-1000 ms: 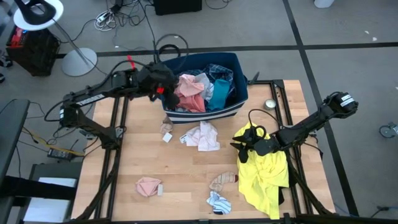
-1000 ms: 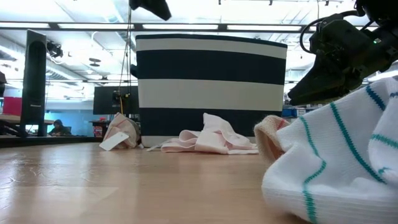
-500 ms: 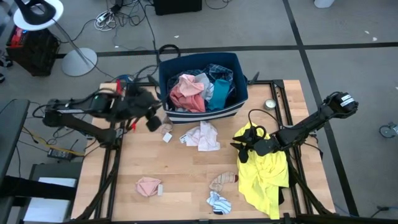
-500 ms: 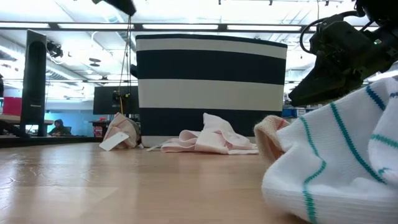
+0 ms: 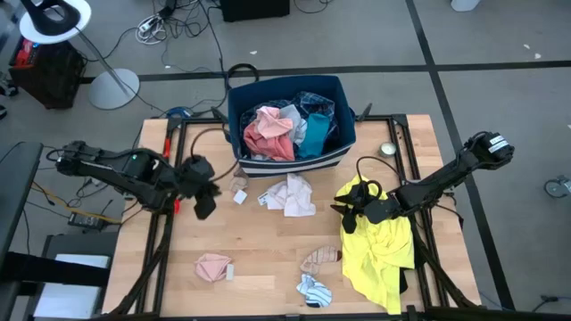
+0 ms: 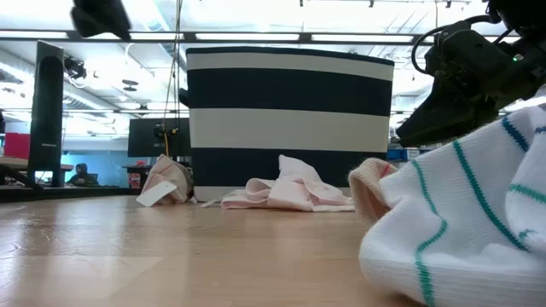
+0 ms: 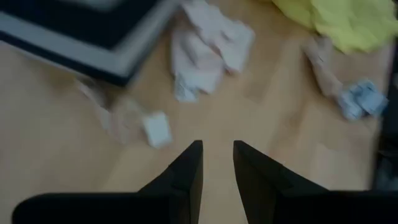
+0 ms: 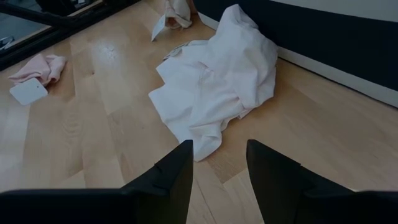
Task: Sort clothes
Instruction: Put the pink sock into the blue bin
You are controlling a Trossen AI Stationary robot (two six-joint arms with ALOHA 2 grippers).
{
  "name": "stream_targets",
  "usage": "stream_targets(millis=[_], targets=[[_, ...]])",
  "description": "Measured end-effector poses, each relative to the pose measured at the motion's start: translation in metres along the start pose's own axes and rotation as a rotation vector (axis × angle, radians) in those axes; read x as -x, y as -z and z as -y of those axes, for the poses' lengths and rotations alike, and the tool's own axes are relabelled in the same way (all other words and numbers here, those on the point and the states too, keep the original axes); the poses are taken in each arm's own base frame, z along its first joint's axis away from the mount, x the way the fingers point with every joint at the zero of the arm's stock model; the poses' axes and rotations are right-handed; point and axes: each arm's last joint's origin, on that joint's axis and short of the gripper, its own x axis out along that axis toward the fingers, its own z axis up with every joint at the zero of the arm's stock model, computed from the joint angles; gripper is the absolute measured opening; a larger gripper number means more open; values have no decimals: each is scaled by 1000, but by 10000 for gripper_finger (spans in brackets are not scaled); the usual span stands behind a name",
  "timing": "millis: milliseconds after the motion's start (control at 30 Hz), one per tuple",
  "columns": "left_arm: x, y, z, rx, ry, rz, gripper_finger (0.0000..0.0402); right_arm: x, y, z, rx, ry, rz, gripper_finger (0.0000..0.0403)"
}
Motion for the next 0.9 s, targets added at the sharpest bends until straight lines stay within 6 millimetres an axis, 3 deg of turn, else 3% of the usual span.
stream_targets(millis=[367, 667, 900], targets=[[-28, 35, 50, -10, 30, -254, 95, 0, 0, 0, 0, 0, 0, 150], [-51, 82, 102, -175, 62, -357, 95, 0, 0, 0, 0, 0, 0, 150], [-74, 112, 121, -284, -1, -439, 95, 0, 0, 0, -2, -2, -1, 150]])
